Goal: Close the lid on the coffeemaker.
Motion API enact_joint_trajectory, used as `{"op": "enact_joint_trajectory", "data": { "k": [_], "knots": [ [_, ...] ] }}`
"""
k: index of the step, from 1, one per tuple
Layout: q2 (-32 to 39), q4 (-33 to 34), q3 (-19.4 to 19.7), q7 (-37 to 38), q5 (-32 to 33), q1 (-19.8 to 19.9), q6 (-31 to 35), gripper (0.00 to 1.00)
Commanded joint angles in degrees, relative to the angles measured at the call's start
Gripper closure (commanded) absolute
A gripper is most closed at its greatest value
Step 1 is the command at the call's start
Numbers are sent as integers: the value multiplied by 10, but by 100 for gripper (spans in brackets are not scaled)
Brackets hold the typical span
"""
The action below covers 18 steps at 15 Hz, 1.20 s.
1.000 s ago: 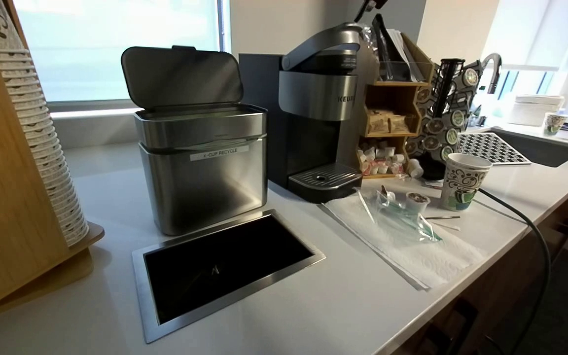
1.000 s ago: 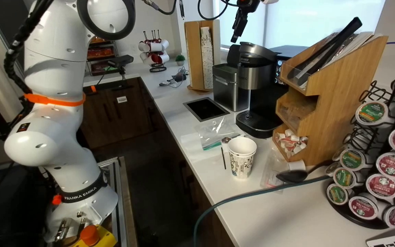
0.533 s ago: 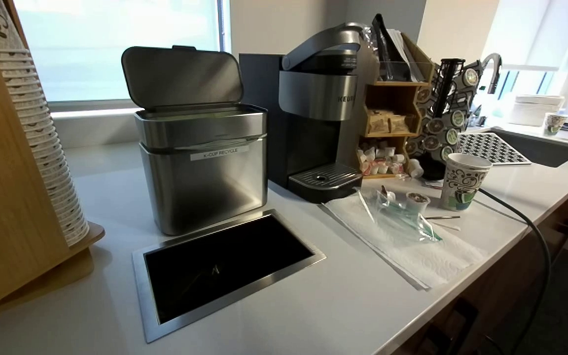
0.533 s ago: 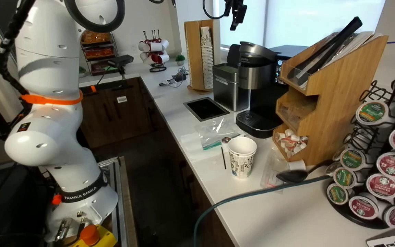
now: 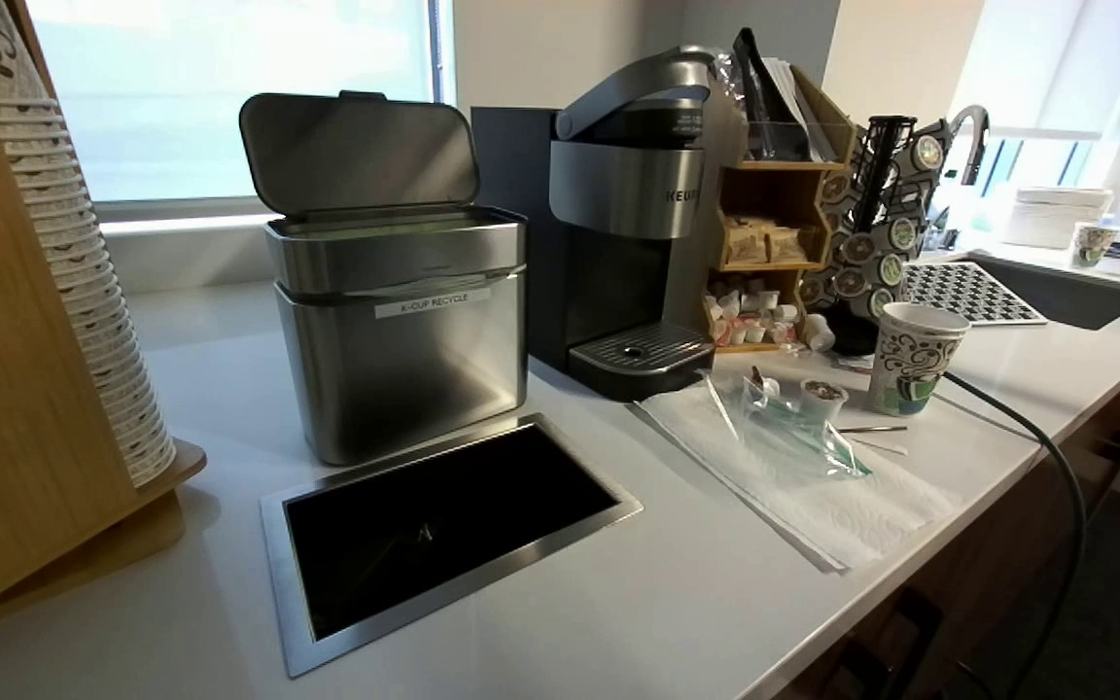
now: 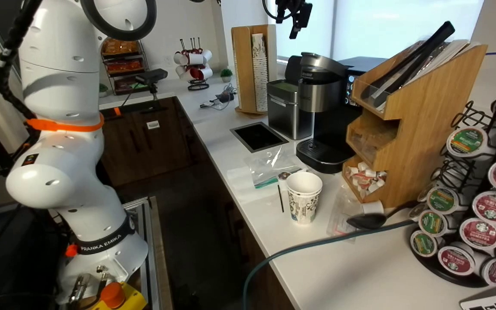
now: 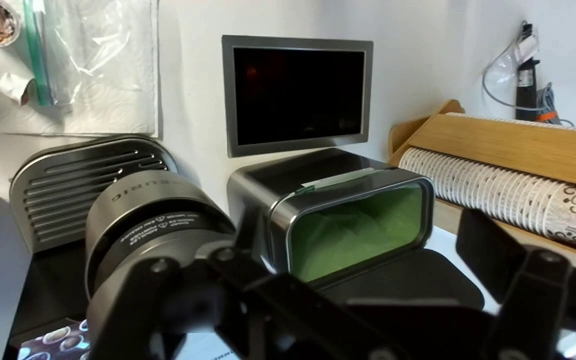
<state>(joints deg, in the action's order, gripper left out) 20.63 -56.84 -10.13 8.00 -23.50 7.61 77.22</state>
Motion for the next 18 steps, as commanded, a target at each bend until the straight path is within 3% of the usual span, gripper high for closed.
{"op": "enact_joint_trajectory", "data": {
  "k": [1,8,18],
  "knots": [
    [22,23,5,-48,73,-13,-13,0],
    [56,51,-2,-106,127,-23,-8,0],
    [94,102,-1,-136,136,-39,-10,0]
  ]
}}
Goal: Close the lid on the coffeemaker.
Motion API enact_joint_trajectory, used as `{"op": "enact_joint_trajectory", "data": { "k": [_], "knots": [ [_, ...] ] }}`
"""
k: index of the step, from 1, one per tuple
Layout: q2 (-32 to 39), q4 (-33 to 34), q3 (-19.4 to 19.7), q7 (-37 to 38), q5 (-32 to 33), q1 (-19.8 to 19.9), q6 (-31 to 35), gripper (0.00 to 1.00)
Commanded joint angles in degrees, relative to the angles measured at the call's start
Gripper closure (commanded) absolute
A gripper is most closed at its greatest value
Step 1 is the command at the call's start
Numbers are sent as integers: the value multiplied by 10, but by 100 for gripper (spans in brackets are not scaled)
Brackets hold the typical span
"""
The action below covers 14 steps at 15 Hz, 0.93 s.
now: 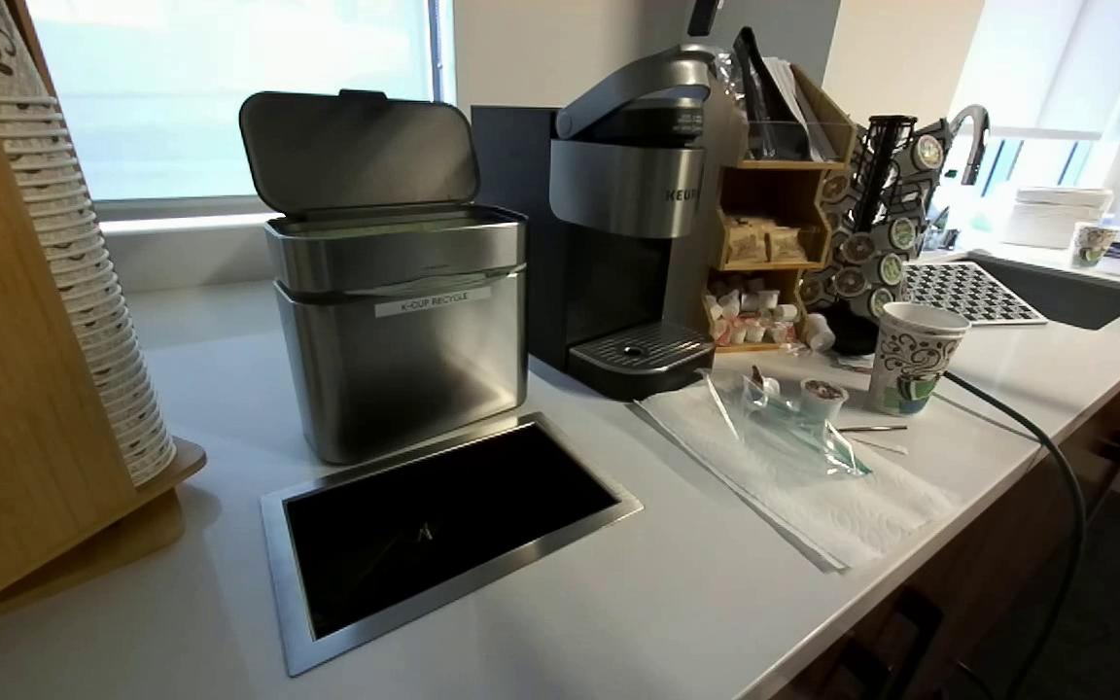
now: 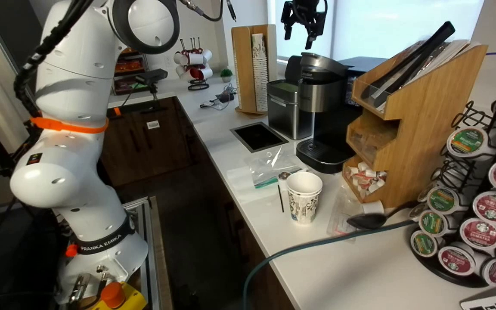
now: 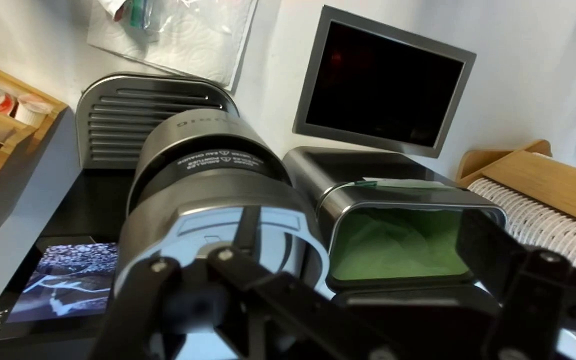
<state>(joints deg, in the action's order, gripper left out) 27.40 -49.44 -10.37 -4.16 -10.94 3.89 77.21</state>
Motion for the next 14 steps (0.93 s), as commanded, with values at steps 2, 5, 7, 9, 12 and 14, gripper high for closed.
{"op": "enact_joint_trajectory", "data": {
  "k": [2,5,7,9,12,14],
  "knots": [
    [33,27,3,-15,9,-1,-11,0],
    [37,19,1,-4,-2,-1,-22,0],
    [35,7,0,-2,-3,-1,-27,0],
    [33,9,-3,-3,-9,0,-15,0],
    [17,25,4,-12,40,-21,-13,0],
    [24,20,-2,-8,25,-10,-6,0]
  ]
}}
